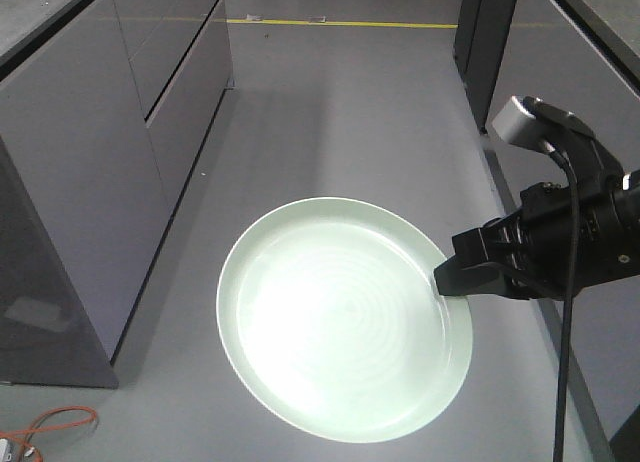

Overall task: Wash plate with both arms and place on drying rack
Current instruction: 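Hold the plate in the right gripper while the base turns away, then hold the plate in the right gripper while driving down the aisle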

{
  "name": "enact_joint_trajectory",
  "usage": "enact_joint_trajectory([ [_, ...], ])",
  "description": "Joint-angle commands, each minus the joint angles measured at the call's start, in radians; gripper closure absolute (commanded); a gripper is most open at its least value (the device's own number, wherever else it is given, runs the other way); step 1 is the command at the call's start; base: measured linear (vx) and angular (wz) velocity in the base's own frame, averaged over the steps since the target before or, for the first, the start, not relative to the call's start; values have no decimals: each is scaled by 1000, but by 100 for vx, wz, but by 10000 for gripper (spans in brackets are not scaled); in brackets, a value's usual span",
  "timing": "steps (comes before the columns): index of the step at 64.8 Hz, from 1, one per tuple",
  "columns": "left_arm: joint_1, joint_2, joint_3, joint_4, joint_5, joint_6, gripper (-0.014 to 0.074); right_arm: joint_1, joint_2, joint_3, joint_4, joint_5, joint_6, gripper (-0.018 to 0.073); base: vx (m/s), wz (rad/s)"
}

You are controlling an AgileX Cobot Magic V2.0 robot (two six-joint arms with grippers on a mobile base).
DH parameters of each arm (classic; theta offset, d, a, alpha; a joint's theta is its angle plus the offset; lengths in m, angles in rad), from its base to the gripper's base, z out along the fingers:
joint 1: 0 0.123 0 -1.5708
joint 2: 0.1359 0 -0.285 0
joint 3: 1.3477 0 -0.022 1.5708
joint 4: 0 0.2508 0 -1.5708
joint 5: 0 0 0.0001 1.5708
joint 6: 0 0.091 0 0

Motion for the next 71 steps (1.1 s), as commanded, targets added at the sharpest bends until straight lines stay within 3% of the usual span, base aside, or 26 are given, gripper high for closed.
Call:
enact_joint_trajectory([
  [1, -7, -15, -26, -8, -76, -9, 603, -1, -27, -22, 49, -27, -7, 568, 16, 2],
  [71, -7, -15, -26, -8, -76, -9, 603, -1, -27, -22, 49, -27, -7, 568, 17, 3],
])
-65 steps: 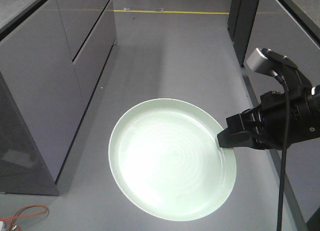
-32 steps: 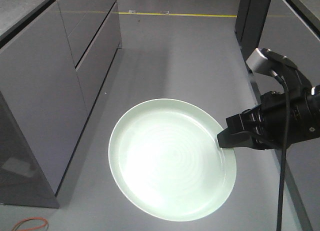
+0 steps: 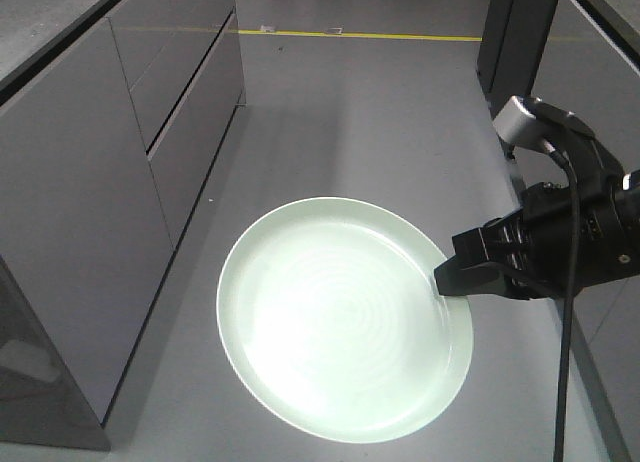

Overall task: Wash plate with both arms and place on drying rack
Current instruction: 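Hold the plate in the right gripper while driving down the aisle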

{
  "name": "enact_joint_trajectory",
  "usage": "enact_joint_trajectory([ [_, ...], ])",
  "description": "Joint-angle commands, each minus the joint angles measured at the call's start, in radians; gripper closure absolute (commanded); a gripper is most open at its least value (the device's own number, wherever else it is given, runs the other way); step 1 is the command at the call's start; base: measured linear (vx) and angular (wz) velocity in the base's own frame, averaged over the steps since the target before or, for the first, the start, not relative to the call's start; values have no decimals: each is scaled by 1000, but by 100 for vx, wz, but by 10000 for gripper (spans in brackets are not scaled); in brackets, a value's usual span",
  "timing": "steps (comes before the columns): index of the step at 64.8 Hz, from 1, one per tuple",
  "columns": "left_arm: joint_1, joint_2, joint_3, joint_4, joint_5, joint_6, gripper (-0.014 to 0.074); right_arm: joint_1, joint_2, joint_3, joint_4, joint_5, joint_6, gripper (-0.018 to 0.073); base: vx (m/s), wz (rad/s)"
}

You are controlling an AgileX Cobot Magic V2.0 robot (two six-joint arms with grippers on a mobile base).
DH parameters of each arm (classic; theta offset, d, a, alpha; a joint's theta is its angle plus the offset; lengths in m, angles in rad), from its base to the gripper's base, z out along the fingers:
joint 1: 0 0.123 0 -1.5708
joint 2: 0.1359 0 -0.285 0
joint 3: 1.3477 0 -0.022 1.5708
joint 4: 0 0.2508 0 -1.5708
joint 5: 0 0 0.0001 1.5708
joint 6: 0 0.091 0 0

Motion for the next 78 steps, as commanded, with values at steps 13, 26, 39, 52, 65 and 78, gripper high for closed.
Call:
enact_joint_trajectory([
  [13, -7, -15, -26, -8, -76, -9, 603, -1, -27, -22, 49, -28, -7, 568, 20, 0],
  [26, -7, -15, -26, -8, -76, -9, 603, -1, -27, -22, 49, -28, -7, 568, 20, -2],
  [39, -7, -15, -26, -8, -76, -9, 603, -1, -27, -22, 50, -28, -7, 568, 20, -1],
  [52, -7, -15, -26, -8, -76, -9, 603, -1, -27, -22, 50, -28, -7, 568, 20, -1],
  [65, -7, -15, -26, -8, -76, -9, 603, -1, -27, -22, 50, -28, -8, 568, 21, -1],
  [78, -7, -15, -26, -8, -76, -9, 603, -1, -27, -22, 50, -28, -8, 568, 21, -1],
])
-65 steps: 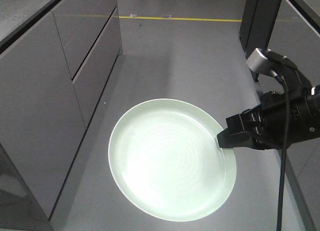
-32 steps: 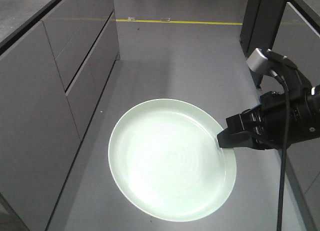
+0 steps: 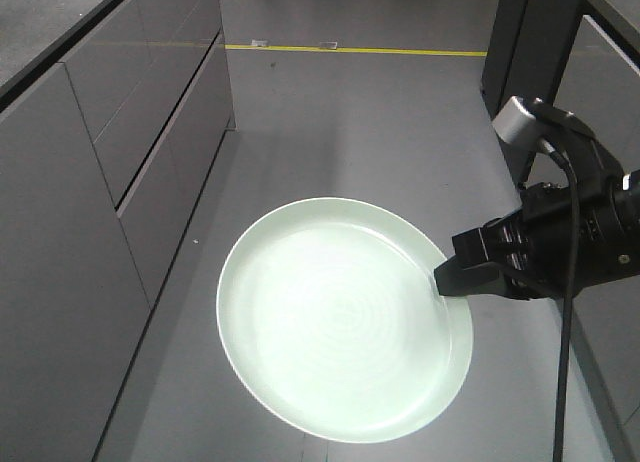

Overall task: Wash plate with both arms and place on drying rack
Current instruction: 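Hold the plate in the right gripper while driving down the aisle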

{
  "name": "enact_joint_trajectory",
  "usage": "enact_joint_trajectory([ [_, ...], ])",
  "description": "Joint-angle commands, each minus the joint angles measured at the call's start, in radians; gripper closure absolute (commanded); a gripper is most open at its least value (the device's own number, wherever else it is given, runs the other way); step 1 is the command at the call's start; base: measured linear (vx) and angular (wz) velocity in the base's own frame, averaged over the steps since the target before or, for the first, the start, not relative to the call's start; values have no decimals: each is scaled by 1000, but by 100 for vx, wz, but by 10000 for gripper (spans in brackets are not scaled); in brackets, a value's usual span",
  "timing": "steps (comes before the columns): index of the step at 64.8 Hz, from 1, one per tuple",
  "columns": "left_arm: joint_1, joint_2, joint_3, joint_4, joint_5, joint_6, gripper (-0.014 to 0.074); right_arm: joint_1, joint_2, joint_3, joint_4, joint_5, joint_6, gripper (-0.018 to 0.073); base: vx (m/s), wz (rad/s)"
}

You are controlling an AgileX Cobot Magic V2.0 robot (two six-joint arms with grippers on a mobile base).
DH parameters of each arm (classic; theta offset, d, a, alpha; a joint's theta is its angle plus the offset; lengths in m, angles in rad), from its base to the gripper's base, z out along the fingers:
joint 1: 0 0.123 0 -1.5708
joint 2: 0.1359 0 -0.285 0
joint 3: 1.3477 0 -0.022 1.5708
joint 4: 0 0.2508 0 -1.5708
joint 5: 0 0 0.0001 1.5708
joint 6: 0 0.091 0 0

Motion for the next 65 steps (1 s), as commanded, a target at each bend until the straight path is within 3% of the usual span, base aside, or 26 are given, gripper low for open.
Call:
enact_joint_trajectory([
  [1, -7, -15, -26, -8, -76, -9, 603, -1, -27, -22, 50, -28, -8, 568, 21, -2],
  [65, -7, -15, -26, -8, -76, -9, 603, -1, -27, -22, 50, -28, -8, 568, 20, -5],
])
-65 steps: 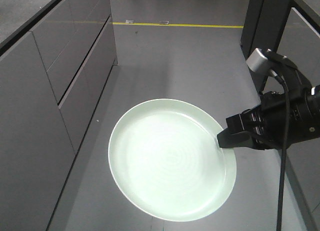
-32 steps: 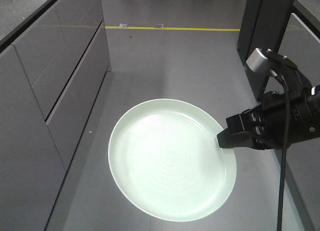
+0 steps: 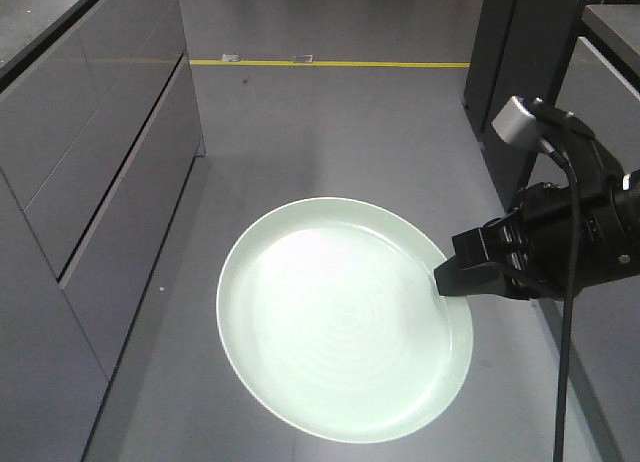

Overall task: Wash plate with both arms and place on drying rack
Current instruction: 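Hold the plate in the right gripper while driving down the aisle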

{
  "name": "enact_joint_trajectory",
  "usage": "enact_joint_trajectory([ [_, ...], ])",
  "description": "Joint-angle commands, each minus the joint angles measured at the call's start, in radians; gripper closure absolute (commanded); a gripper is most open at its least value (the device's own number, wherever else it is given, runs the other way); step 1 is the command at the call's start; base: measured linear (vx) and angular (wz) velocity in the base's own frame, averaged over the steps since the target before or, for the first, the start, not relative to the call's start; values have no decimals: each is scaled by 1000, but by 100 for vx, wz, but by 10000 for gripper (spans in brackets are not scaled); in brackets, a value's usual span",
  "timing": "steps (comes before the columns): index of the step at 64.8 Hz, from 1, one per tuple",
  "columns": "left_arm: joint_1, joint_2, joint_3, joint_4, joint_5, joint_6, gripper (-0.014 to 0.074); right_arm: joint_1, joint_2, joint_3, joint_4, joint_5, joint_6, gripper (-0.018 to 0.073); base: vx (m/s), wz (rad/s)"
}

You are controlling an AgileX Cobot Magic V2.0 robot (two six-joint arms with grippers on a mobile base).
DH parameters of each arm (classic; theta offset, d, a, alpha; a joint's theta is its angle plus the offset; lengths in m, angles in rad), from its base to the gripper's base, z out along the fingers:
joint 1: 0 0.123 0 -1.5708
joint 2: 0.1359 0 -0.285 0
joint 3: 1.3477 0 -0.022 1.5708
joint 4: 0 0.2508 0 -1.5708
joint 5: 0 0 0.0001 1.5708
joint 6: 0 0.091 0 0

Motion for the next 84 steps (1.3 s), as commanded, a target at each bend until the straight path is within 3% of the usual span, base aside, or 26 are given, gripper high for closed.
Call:
enact_joint_trajectory([
  [1, -7, -15, -26, -8, -76, -9, 603, -1, -27, -22, 50, -28, -8, 568, 21, -6],
  [84, -7, -15, -26, -8, -76, -9, 603, -1, -27, -22, 50, -28, -8, 568, 21, 2],
])
